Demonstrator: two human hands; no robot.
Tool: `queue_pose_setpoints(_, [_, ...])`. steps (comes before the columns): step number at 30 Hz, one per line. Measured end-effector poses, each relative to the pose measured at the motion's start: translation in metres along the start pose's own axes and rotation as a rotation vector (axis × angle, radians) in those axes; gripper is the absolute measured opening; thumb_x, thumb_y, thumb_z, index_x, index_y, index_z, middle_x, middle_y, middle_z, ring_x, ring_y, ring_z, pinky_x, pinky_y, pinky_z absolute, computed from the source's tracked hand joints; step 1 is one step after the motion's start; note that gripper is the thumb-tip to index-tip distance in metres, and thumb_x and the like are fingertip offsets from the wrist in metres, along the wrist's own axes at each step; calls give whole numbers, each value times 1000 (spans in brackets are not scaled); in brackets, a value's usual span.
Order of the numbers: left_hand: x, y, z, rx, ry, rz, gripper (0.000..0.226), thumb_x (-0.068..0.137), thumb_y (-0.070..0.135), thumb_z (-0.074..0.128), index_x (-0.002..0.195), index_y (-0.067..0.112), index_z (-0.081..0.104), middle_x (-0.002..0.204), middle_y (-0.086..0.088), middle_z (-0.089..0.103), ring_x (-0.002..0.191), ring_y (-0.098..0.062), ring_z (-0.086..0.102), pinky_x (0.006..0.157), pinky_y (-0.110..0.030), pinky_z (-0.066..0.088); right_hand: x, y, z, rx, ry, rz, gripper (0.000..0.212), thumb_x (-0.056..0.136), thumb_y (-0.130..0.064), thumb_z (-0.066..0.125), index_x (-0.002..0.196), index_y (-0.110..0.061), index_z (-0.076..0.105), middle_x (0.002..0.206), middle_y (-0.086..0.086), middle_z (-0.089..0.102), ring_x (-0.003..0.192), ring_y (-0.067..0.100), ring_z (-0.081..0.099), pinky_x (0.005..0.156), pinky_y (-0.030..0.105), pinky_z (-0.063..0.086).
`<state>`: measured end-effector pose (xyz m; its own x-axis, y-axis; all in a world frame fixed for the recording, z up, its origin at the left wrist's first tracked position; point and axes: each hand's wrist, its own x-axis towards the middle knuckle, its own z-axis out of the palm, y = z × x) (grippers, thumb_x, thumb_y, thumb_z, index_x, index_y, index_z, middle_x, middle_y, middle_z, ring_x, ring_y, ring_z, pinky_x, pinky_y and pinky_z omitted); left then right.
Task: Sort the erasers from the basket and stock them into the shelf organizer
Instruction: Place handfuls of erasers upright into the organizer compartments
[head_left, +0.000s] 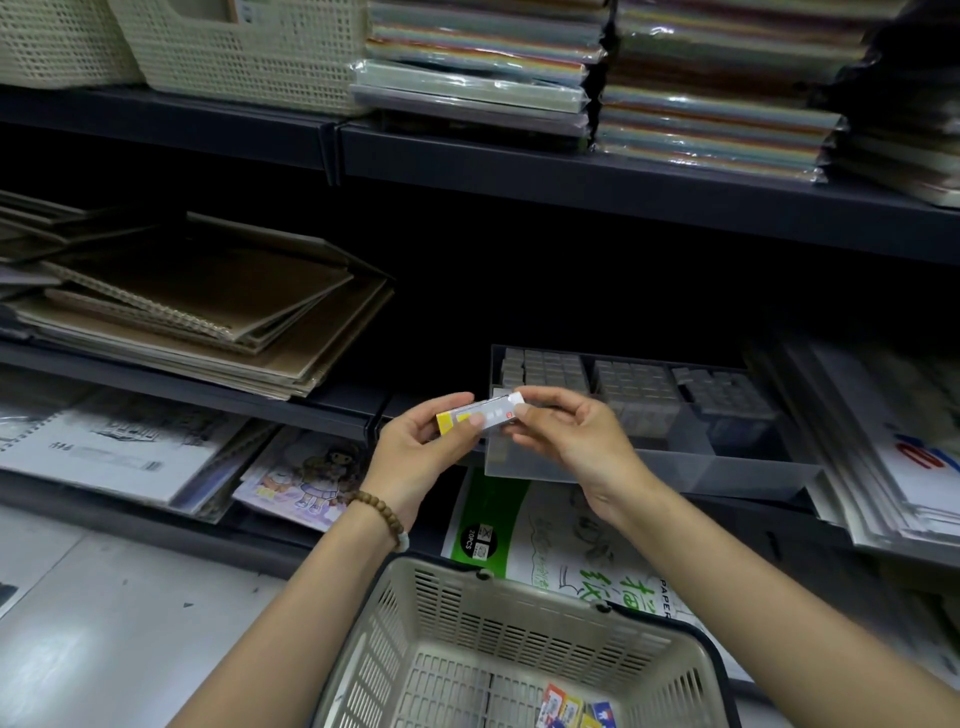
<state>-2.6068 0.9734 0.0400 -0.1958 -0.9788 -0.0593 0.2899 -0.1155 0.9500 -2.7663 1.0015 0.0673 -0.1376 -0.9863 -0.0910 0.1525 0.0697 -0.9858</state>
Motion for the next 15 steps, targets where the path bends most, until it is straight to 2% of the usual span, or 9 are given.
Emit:
queue_pose_setpoints(4, [-1,1,2,17,-68,42,21,87,14,61,107,17,63,99,-3,73,95,-12,68,74,-16,53,-1,-2,-3,7,-52,17,27,86,-7,63,113,-3,63,98,11,72,84,16,71,71,17,56])
queue_pose_setpoints(7, [-2,1,6,145,-134,112,32,83,29,60,115,25,58,98,9,73,95,-3,66,78,-13,50,0,-7,-4,3,-136,61,27,90,-14,59,115,-3,63,108,12,69,93,19,69,78,18,56])
queue_pose_setpoints(11, [0,2,6,235,-172,152,49,79,42,54,125,25,53,108,14,68,101,4,61,85,-11,47,9,-21,-16,-105,-133,4,15,88,-9,61,102,-6,66,98,10,71,81,13,70,73,17,56])
queue_pose_setpoints(13, [4,0,0,323,-159,149,54,80,45,49,129,22,49,122,14,60,115,-1,55,98,-20,44,18,-32,-27,-228,-126,-41,15,87,-7,62,102,-5,65,95,10,69,73,7,69,68,14,55])
queue_pose_setpoints(15, [7,-5,-6,414,-158,101,54,85,45,44,133,20,47,134,7,52,124,-7,48,109,-31,36,28,-40,-39,-411,-162,-65,18,87,-8,64,104,-6,64,97,10,69,73,3,69,69,12,54])
